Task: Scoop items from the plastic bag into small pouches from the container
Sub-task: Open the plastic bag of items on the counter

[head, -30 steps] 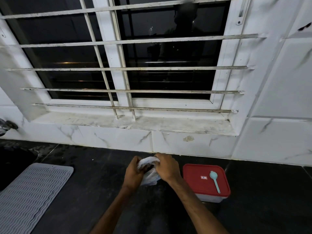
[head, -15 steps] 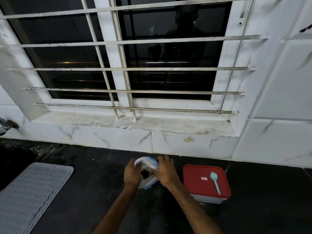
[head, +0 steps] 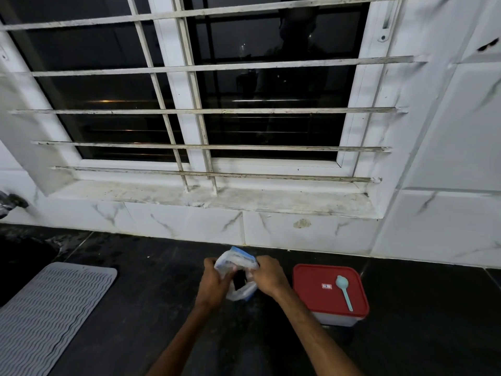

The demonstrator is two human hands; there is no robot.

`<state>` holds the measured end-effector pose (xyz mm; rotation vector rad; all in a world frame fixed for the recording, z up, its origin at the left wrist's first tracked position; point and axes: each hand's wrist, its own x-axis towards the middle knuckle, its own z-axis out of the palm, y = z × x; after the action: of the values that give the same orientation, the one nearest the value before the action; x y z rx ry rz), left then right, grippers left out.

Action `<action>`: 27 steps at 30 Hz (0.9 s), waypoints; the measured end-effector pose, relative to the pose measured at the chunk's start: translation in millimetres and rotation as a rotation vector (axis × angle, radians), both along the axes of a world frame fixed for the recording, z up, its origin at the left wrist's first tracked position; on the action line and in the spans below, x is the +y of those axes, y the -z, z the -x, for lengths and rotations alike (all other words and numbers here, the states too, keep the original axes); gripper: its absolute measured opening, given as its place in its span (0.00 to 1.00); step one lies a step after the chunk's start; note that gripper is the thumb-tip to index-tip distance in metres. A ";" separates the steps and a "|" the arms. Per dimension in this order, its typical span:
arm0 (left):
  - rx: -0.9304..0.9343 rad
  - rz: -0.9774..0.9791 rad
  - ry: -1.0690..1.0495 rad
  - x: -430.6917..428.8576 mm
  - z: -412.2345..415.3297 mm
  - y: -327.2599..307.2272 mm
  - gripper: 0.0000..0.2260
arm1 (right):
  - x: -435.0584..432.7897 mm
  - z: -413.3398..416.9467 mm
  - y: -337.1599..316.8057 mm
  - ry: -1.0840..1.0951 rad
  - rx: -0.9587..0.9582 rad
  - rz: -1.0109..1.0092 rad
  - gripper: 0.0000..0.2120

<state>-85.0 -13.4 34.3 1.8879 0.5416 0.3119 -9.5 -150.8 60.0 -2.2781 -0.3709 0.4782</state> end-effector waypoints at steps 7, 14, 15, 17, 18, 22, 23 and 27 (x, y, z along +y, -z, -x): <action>0.044 0.292 -0.112 9.2 -5.3 7.6 0.08 | 12.0 2.2 25.3 0.121 0.351 -0.403 0.11; 0.083 0.219 0.140 8.2 6.2 -1.8 0.18 | 3.7 1.0 42.5 0.116 0.605 -0.392 0.19; 0.096 0.179 0.172 7.4 5.9 -3.1 0.18 | 1.4 1.2 41.6 0.059 0.537 -0.334 0.21; 0.112 0.100 0.174 6.2 5.6 -3.5 0.18 | 0.6 5.0 40.8 -0.053 0.315 -0.286 0.22; 0.108 0.068 0.154 6.1 5.1 -2.2 0.17 | 0.3 6.5 42.0 -0.096 0.167 -0.268 0.23; 0.134 -0.069 0.123 6.5 4.7 4.2 0.12 | -5.3 8.8 32.0 -0.202 -0.339 -0.054 0.15; 0.130 -0.095 0.122 5.9 4.9 5.6 0.10 | -4.0 8.1 30.1 -0.207 -0.431 -0.002 0.10; 0.033 -0.092 0.059 -0.3 3.5 2.7 0.07 | 12.7 5.9 30.8 0.024 -0.264 -0.233 0.09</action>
<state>-88.5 -13.7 31.6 1.9968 0.5001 0.2715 -15.5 -138.1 29.2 -2.1172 -0.5020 0.1132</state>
